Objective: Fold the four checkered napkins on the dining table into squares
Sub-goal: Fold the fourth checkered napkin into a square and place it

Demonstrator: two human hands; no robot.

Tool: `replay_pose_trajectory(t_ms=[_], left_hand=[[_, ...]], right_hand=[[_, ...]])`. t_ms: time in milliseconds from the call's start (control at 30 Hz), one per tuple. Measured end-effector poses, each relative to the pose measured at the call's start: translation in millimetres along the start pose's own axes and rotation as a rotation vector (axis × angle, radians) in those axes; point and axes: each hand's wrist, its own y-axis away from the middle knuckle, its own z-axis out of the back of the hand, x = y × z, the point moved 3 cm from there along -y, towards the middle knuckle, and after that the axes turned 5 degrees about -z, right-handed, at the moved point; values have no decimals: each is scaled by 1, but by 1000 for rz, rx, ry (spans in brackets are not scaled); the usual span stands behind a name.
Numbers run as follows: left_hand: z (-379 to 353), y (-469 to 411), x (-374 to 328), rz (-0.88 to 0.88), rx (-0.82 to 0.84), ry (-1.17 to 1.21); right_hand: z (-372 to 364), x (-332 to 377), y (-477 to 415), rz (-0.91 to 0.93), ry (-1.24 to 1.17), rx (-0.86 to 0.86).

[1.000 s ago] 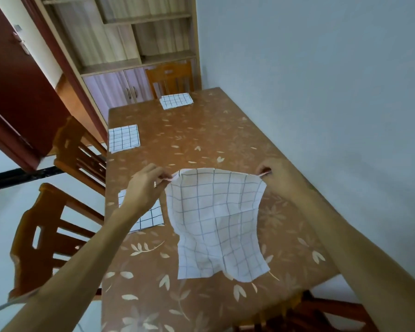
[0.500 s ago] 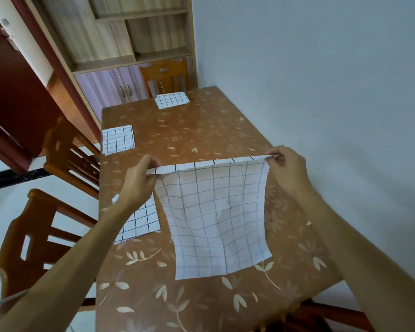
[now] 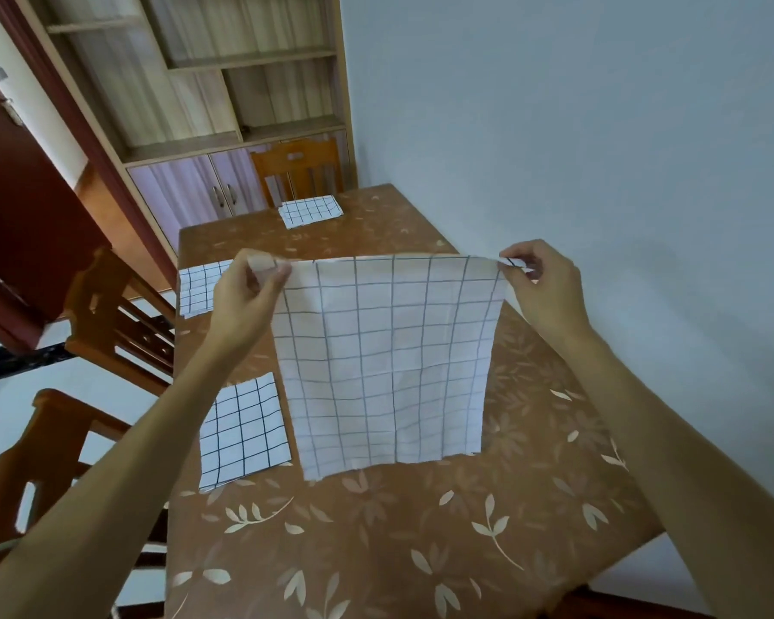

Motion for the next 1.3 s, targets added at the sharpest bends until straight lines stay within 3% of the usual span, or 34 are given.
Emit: replay_pose_trajectory(t_ms=[100,267,367,500,667,800,1067,1200,1300], left_hand=[[-1,7,-7,61,35,112],[1,11,-24,-28,0,-23],[3,4,-33,-34,65,-33],[-4,-2,-9,139,252,-102],[-19,14,50,436,348,107],[-39,24,91,559,398,83],[-79,5,155,510,259,-127],[-101,-7,186,445,280,-146],[-113,-9,213,468,292,-41]], right_hand=[[2,1,7,-45,-85,20],[10,9,13,-66,-111,2],[14,13,9,-76,-129,2],[9,1,4,-130,-10,34],[-17,-42,10,-284,178,199],[-42,-70,16,-363,276,235],[-103,-132,14,-590,200,199],[-130,-154,13,-667,28,193],[-144,-169,10,-647,40,119]])
